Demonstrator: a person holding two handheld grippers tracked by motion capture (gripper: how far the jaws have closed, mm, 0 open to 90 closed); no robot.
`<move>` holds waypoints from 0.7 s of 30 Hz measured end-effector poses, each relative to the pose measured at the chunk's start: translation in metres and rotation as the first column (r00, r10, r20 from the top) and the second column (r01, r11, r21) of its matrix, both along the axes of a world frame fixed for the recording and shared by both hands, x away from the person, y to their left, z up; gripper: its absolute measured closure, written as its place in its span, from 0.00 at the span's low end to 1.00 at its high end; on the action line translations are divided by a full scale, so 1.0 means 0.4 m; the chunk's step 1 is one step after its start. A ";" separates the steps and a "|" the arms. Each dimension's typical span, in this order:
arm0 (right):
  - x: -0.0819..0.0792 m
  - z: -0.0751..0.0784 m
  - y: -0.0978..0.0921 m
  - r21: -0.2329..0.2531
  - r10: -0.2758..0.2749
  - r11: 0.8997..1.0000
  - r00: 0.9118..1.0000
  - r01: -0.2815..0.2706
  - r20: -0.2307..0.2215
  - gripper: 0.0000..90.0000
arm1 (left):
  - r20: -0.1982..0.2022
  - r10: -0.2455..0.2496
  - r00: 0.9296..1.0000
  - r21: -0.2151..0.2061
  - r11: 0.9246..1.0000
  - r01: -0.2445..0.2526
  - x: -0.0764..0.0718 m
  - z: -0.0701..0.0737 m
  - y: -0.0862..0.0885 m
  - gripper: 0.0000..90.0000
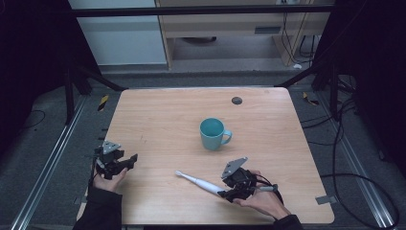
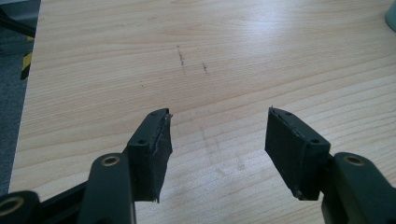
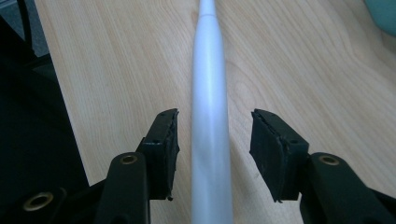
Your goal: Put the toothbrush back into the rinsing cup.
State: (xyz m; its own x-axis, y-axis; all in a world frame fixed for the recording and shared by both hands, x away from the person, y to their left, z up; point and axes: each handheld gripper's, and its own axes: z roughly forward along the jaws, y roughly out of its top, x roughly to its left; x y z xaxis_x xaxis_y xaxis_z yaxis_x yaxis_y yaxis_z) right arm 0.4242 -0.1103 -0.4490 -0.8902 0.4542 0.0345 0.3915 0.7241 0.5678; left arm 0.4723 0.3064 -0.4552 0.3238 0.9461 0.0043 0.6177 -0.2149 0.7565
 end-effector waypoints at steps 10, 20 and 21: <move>0.027 0.012 0.067 -0.154 0.007 0.988 0.998 -0.017 -0.062 0.60 | -0.007 0.001 1.000 0.003 1.000 -0.001 0.002 -0.003 0.001 0.44; 0.055 -0.002 0.112 -0.220 0.017 0.975 0.994 -0.041 -0.107 0.62 | -0.009 0.000 1.000 0.003 1.000 0.000 0.003 -0.004 0.002 0.44; 0.058 -0.006 0.114 -0.229 0.018 0.972 0.994 -0.043 -0.112 0.62 | -0.009 0.000 1.000 0.003 1.000 0.000 0.003 -0.004 0.002 0.44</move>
State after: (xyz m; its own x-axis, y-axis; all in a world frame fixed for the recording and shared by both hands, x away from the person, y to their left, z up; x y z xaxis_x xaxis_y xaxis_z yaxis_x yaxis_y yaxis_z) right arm 0.4473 -0.0646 -0.4515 -0.9004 0.4340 0.0286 0.4172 0.8432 0.3391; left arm 0.4734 0.3072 -0.4567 0.3239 0.9461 0.0044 0.6246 -0.2173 0.7501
